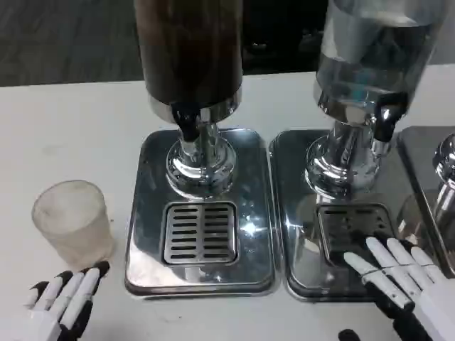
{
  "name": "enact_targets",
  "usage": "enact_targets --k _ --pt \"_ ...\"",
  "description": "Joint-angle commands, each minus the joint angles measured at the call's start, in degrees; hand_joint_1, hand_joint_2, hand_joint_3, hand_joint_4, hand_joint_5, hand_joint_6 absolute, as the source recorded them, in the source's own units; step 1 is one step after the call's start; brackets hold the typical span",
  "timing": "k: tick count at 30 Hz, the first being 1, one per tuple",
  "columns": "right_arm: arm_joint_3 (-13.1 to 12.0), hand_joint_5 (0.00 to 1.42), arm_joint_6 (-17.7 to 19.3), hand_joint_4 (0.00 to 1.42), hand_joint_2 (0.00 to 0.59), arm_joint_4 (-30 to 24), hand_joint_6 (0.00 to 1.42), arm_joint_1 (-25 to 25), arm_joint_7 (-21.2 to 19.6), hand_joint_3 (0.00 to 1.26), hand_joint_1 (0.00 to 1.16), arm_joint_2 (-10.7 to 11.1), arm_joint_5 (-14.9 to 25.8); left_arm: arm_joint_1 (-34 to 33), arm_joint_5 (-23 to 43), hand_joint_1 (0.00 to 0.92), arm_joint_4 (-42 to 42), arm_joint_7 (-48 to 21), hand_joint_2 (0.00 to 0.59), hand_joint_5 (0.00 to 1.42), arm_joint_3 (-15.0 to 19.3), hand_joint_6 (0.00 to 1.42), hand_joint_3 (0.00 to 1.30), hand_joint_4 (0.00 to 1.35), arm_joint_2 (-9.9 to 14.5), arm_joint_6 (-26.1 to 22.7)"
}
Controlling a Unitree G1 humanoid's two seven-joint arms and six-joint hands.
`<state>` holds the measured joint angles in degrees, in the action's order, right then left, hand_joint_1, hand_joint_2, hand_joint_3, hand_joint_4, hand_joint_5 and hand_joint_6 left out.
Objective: Grasp the cup under the faucet to collect the drink, then remove the cup.
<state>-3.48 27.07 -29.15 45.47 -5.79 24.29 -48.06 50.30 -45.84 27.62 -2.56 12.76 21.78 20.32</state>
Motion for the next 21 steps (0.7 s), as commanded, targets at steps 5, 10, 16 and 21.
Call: enact_targets --k 5,10,16,21 --pt "-0.21 0.0 -0.06 0.0 0.466 -0.03 0.0 0.07 0.6 0.14 0.46 -0.08 1.04 0.25 0.04 0.0 -0.41 -0.21 0.106 0.0 -0.32 0.0 0.0 0.0 0.76 -0.58" --pt "-0.14 0.0 -0.07 0.0 0.469 0.42 0.0 -0.64 0.95 0.15 0.46 0.07 1.54 0.58 -0.52 0.0 -0.21 0.89 0.106 0.0 -0.13 0.0 0.0 0.0 0.6 -0.13" --pt "0.21 0.0 -0.12 0.0 0.473 0.6 0.0 -1.58 1.19 0.15 0.47 -0.02 1.56 0.47 0.84 0.0 -0.52 3.58 0.106 0.0 1.02 0.0 0.0 0.0 0.37 1.28" --pt "0.62 0.0 -0.73 0.0 0.476 0.04 0.0 -1.83 0.97 0.15 0.47 -0.78 0.91 -0.94 3.25 0.0 -3.84 6.54 0.106 0.0 2.15 0.0 0.0 0.0 0.9 3.87"
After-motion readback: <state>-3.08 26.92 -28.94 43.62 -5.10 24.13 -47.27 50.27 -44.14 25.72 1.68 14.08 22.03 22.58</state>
